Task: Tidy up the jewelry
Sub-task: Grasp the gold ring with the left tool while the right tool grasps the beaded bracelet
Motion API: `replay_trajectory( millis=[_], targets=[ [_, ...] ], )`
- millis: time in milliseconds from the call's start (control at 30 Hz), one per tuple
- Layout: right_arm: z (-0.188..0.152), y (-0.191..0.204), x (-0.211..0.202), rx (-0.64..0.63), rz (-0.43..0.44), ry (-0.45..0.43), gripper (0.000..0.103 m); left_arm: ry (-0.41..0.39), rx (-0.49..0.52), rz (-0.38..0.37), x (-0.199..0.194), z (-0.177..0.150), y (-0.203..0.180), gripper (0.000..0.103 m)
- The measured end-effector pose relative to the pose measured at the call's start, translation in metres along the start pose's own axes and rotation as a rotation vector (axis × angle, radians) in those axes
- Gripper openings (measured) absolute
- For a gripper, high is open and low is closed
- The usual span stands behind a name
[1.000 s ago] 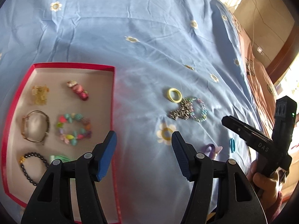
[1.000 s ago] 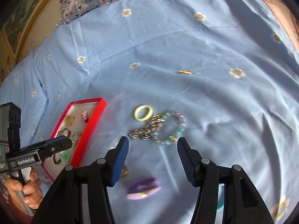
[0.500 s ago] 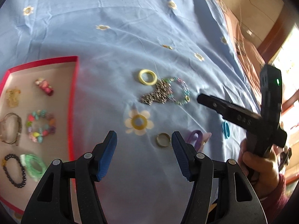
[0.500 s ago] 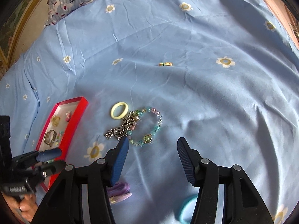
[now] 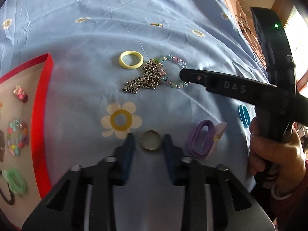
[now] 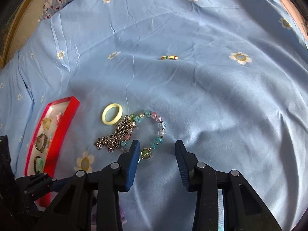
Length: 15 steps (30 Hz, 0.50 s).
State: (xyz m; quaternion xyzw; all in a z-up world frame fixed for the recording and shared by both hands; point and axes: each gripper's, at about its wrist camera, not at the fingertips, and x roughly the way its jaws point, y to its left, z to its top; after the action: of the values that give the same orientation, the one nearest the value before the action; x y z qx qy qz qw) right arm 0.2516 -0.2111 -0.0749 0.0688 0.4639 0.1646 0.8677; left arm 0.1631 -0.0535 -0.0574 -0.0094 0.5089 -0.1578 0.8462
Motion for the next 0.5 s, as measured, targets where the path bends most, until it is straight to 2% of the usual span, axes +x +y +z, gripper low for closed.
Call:
replay_trajectory(
  millis=[67,167,500],
  targets=[
    [0.0,0.006,0.003,-0.032,-0.033,-0.003,0.032,-0.003,-0.003,-0.011,0.0,0.0,0.002,0.021],
    [0.0,0.01,0.005,-0.058,-0.066,-0.004,0.008,-0.009,-0.002,-0.013,-0.003,0.001,0.003,0.021],
    [-0.003,0.021,-0.029,-0.057,0.0,-0.072,0.007,-0.069,-0.063,-0.026,-0.032,0.001,0.023,0.021]
  ],
)
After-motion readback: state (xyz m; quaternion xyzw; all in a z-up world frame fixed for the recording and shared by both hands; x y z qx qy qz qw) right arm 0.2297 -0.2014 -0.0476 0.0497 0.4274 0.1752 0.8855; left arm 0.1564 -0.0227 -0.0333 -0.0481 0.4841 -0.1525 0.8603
